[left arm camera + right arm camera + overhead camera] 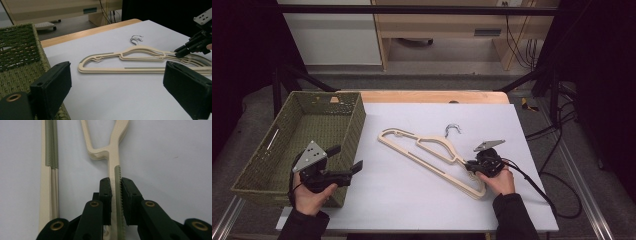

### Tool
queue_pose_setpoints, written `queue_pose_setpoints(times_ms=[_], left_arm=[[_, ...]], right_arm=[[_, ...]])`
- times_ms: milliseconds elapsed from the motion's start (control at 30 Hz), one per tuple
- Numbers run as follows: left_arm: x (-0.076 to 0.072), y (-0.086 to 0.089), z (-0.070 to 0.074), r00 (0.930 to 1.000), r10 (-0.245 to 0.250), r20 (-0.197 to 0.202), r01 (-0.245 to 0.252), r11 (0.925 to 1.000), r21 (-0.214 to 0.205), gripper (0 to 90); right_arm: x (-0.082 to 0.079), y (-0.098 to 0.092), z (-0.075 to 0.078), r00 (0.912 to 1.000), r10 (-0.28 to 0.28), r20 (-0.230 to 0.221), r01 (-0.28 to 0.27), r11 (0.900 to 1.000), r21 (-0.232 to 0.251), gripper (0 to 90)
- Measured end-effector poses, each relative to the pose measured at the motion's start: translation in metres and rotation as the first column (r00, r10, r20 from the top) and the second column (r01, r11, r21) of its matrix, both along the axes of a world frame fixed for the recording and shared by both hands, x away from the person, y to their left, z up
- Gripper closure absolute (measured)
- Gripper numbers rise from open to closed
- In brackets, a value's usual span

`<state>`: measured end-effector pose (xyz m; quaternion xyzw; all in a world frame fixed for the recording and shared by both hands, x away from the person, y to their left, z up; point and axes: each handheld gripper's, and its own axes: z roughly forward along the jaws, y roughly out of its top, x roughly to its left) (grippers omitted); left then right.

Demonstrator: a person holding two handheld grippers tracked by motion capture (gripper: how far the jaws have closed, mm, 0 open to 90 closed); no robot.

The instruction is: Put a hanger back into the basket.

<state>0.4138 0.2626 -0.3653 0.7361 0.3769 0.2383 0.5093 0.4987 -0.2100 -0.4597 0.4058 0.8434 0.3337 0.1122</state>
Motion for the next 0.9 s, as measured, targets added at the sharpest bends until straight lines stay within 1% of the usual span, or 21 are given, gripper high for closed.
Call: queue_pose_setpoints(times_ms=[67,100,133,200,233,333,400,467,500,533,600,633,667,700,767,833,867,900], left_arm=[[0.0,-0.001,0.0,1.0,-0.005,-0.002,0.005,0.9999,0.01,8.1],[0.0,-0.001,0.0,1.0,-0.006,-0.002,0.006,0.9999,0.009,8.1],[0.0,-0.002,0.0,1.0,-0.007,-0.002,0.007,0.9999,0.012,8.1],[0.0,-0.002,-0.001,1.0,-0.008,-0.003,0.008,0.9999,0.014,8.1],[0.0,-0.003,-0.001,1.0,-0.008,-0.004,0.009,0.9999,0.014,8.1],[0.0,-0.004,-0.001,0.9999,-0.009,-0.006,0.009,0.9999,0.014,8.1],[0.0,-0.004,-0.001,0.9999,-0.009,-0.006,0.009,0.9999,0.012,8.4],[0.0,-0.008,-0.001,0.9999,-0.013,-0.004,0.013,0.9999,0.008,9.0],[-0.001,-0.01,-0.001,0.9999,-0.015,-0.003,0.015,0.9998,0.009,9.4],[0.0,-0.013,0.0,0.9998,-0.02,-0.003,0.02,0.9998,0.008,9.8],[0.001,-0.019,0.0,0.9996,-0.026,-0.014,0.026,0.9996,0.009,9.9],[0.001,-0.019,0.0,0.9996,-0.026,-0.014,0.026,0.9996,0.009,9.9],[0.004,-0.028,0.002,0.9991,-0.037,-0.023,0.038,0.9993,0.009,10.0],[0.006,-0.033,0.003,0.9986,-0.045,-0.028,0.046,0.9988,0.016,10.0],[0.01,-0.045,0.005,0.9977,-0.061,-0.029,0.062,0.9977,0.026,9.9],[0.015,-0.057,0.006,0.9967,-0.073,-0.036,0.074,0.9966,0.036,9.7],[0.015,-0.057,0.006,0.9967,-0.073,-0.036,0.074,0.9966,0.036,9.7],[0.022,-0.069,0.008,0.9953,-0.088,-0.04,0.089,0.9954,0.035,9.9]], right_arm=[[-0.001,0.0,0.002,0.9999,-0.003,-0.014,0.004,0.9999,0.011,79.9],[-0.002,0.0,0.003,0.9999,-0.008,-0.011,0.008,1.0,0.002,79.9],[-0.002,-0.001,0.003,0.9999,-0.001,-0.01,0.001,1.0,0.008,79.9],[-0.003,-0.002,0.005,1.0,0.006,0.005,-0.006,1.0,0.0,80.0],[-0.004,-0.002,0.007,1.0,0.0,0.003,0.0,1.0,-0.001,80.0],[-0.006,-0.002,0.011,0.9998,0.003,0.021,-0.003,1.0,0.002,80.1],[-0.007,0.0,0.013,0.9994,0.007,0.033,-0.007,0.9999,-0.008,80.1],[-0.008,0.0,0.014,0.9986,0.022,0.048,-0.021,0.9996,-0.016,80.1],[-0.008,0.001,0.015,0.9981,0.022,0.058,-0.021,0.9995,-0.025,80.1],[-0.009,0.001,0.016,0.9984,0.017,0.053,-0.016,0.9997,-0.018,80.1],[-0.01,0.002,0.018,0.9978,0.015,0.065,-0.014,0.9997,-0.022,80.1],[-0.01,0.002,0.019,0.997,0.018,0.076,-0.016,0.9995,-0.028,80.1],[-0.011,0.002,0.021,0.9967,0.014,0.079,-0.012,0.9995,-0.028,80.1],[-0.012,0.002,0.022,0.9963,0.017,0.085,-0.015,0.9996,-0.024,80.1],[-0.013,0.002,0.026,0.9948,0.024,0.099,-0.021,0.9993,-0.031,80.1],[-0.015,0.002,0.029,0.994,0.018,0.108,-0.015,0.9994,-0.031,80.2],[-0.015,0.002,0.029,0.994,0.018,0.108,-0.015,0.9994,-0.031,80.2],[-0.017,0.002,0.032,0.9922,0.021,0.123,-0.017,0.9994,-0.031,80.2]])
